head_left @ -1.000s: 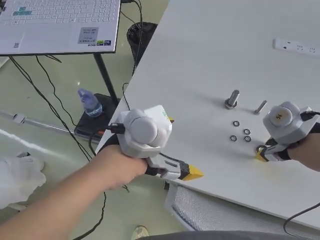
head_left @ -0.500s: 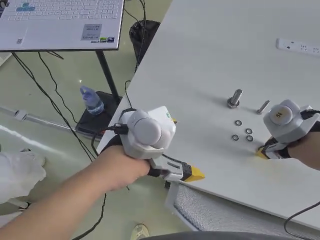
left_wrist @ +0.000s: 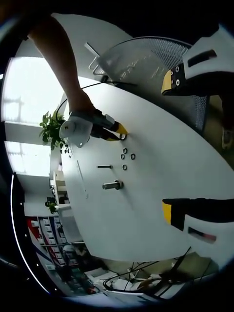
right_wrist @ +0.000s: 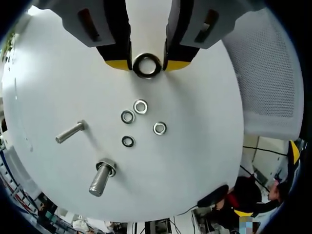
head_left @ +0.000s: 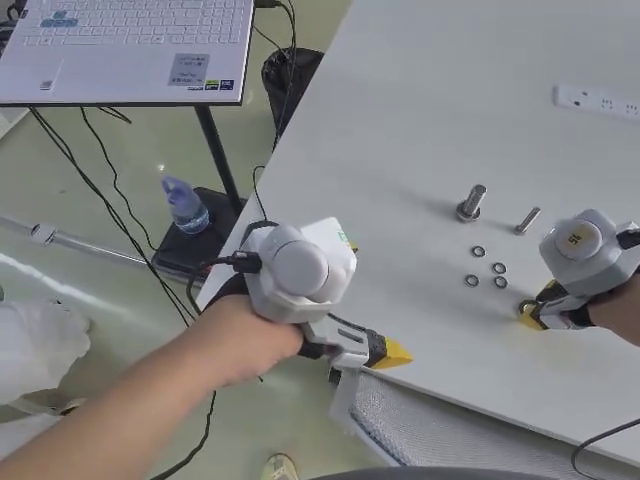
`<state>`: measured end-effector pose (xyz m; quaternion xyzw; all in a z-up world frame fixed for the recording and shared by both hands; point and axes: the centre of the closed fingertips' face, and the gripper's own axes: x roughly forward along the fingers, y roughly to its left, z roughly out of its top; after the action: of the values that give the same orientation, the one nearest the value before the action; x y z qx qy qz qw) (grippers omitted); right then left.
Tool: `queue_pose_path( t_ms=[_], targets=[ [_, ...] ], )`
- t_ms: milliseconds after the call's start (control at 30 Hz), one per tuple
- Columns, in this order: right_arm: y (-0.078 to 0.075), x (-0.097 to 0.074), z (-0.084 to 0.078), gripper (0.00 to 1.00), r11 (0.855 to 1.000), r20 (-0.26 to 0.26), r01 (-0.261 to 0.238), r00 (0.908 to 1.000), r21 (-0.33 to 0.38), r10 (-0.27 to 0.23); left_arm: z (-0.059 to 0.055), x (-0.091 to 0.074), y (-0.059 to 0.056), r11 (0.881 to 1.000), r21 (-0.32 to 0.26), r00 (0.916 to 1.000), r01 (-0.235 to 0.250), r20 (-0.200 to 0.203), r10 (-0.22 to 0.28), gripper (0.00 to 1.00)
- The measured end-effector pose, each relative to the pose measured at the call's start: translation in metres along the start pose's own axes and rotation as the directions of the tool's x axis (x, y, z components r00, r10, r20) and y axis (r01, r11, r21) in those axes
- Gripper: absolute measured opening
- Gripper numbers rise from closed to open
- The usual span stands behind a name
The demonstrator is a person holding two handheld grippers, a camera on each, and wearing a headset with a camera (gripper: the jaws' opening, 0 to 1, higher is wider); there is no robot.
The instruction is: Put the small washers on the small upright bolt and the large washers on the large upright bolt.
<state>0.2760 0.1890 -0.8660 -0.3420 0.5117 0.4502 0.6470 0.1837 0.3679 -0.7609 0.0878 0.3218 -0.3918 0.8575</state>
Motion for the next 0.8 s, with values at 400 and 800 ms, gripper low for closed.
queue_pose_path(
  t_ms=[400, 800],
  targets=[
    [-0.0027, 0.0011, -0.0016, 0.25, 0.999, -0.032, 0.029, 0.999, -0.016, -0.03, -0.0012, -0.0012, 0.0003, 1.0, 0.0, 1.0, -0.004, 0.0, 0.004, 0.85],
    [-0.002, 0.0019, -0.0018, 0.22, 0.997, -0.141, 0.026, 0.9893, -0.071, -0.035, 0.0073, -0.0007, 0.0015, 1.0, 0.029, 1.0, 0.0, 0.002, 0.0, 0.84]
  ],
)
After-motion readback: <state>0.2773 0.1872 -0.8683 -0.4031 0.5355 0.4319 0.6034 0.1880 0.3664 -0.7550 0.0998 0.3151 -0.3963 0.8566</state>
